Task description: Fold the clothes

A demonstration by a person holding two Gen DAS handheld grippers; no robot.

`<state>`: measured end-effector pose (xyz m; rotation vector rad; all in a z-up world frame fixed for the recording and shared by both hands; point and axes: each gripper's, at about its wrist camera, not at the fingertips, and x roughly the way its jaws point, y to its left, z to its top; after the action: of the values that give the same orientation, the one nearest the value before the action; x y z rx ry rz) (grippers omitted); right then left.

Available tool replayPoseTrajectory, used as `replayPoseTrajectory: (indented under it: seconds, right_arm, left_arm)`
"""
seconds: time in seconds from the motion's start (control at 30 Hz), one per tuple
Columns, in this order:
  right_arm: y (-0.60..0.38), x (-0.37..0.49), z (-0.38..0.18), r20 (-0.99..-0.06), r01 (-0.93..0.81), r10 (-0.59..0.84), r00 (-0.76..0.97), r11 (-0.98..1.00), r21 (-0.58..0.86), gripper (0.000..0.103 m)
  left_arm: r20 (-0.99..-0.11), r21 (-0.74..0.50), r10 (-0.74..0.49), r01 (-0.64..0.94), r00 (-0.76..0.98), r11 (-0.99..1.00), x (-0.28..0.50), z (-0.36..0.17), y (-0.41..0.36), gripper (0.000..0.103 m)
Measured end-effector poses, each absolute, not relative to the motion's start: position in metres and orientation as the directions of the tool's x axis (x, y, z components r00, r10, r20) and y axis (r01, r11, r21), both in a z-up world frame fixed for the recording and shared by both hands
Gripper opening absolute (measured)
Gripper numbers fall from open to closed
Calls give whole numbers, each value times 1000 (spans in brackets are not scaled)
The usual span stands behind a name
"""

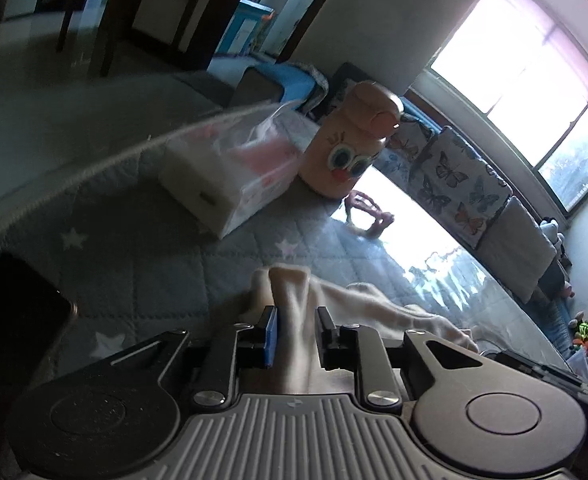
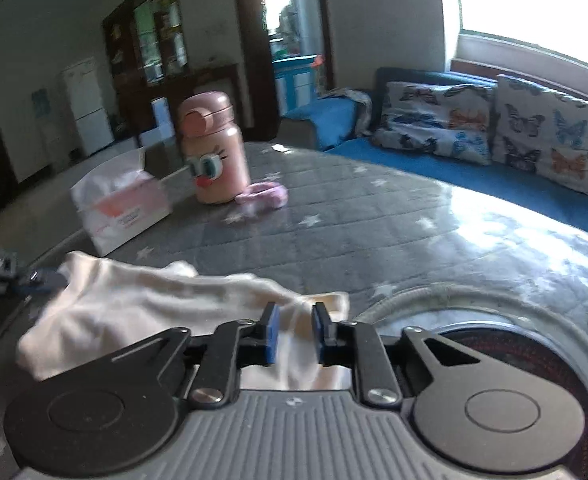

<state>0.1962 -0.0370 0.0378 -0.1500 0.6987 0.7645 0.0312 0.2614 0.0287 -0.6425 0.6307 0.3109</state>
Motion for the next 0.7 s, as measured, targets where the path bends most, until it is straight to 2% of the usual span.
replayPoseTrajectory:
  seconds: [0.2, 0.37, 0.43, 0.7]
  right_arm:
    - [-17, 173, 26, -657, -746, 618, 432, 654, 125, 28]
    - [-1, 162, 12, -681, -781, 620, 389, 614, 112, 29]
    - [1, 158, 6, -690, -787, 613, 384, 608, 103, 33]
    - [-4, 166, 20, -661, -781, 625, 416, 617, 92, 37]
  left_arm:
    - [-615, -432, 14, -352, 788, 830, 45, 34, 231, 23]
    - [-639, -429, -50, -301, 767, 852, 66, 21, 210, 23]
    - [-652, -418, -59, -293, 756, 860, 74, 15, 204, 23]
    - [-649, -385, -52, -268, 759, 883, 80, 17, 197, 29]
